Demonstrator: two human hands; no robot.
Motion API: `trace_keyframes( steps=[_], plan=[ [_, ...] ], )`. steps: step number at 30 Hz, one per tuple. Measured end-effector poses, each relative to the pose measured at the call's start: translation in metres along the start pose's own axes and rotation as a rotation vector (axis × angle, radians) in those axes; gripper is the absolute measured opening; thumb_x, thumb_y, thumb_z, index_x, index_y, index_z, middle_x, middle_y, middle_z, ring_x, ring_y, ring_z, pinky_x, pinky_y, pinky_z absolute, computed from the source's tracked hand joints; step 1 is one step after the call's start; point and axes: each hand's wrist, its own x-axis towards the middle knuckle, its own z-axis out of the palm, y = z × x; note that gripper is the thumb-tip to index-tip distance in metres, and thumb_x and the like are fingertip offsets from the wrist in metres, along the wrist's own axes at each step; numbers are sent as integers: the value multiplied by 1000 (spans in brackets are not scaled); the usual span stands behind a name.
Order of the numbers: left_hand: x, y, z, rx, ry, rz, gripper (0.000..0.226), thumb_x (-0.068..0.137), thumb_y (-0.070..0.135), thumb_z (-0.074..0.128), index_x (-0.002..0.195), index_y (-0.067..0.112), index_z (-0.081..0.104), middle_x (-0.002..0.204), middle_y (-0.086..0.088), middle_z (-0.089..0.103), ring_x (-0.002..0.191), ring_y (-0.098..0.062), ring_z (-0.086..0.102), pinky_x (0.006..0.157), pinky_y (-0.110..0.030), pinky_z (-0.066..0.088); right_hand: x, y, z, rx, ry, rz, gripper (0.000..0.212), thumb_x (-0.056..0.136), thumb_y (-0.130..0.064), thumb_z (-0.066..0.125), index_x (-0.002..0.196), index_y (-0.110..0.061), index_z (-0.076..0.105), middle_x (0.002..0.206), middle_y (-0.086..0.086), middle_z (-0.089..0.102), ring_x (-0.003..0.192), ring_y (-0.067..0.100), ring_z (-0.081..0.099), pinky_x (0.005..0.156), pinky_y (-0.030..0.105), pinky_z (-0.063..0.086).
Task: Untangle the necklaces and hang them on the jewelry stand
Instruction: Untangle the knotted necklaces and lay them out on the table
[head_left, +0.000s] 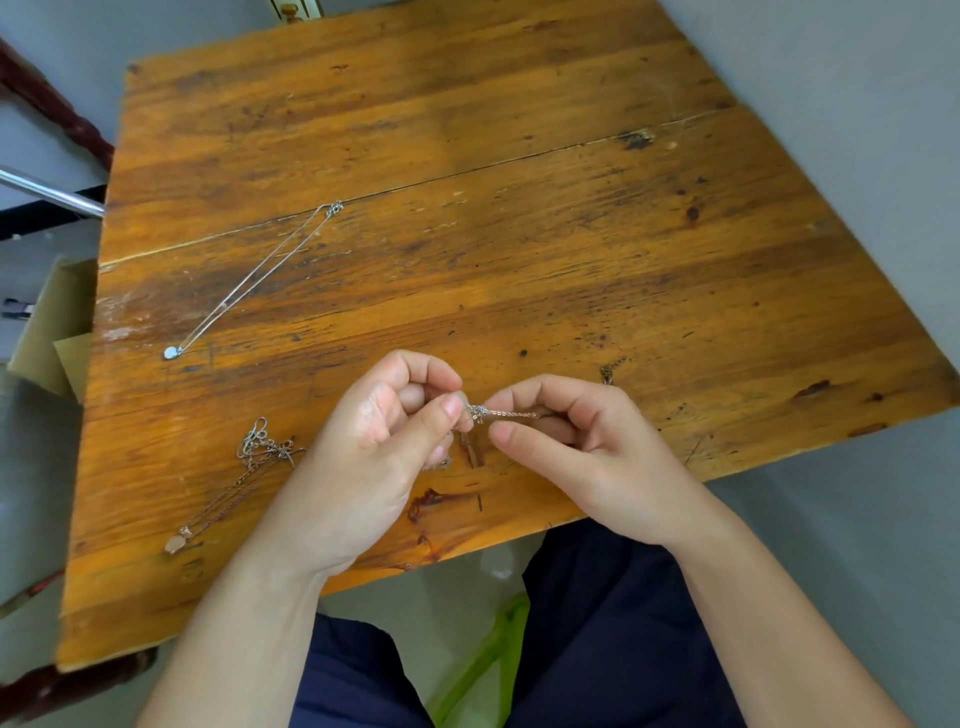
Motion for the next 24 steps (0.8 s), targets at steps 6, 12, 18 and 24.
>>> trace_keyframes(
  steps=[6,12,18,24],
  plan=[
    [-1,4,-4,164,-23,27,16,93,26,55,104,16,60,80,6,65,69,-2,55,67,-19,47,-1,3,-1,-52,35,-82,7,96,-25,68,95,-22,75,58,8,42,53,21,33,53,30,30],
    [-3,5,-5,334,-16,6,9,96,22,60,101,25,67,91,2,70,85,-7,66,74,-17,51,0,5,-5,-188,129,-137,6,92,-28,71,95,-27,76,83,-1,61,74,16,56,69,28,47],
    [-3,5,-7,382,-66,-57,10,90,35,66,97,30,72,93,3,74,90,-14,69,84,-34,56,0,4,-8,-195,133,-128,6,95,-29,69,94,-28,75,85,3,63,77,20,58,72,37,50],
    [-1,5,-2,210,-27,-87,7,90,17,67,94,15,73,76,2,70,65,-3,58,62,-15,45,0,5,-4,-194,162,-143,8,96,-29,66,94,-27,74,85,2,62,78,20,58,73,41,50]
  ],
)
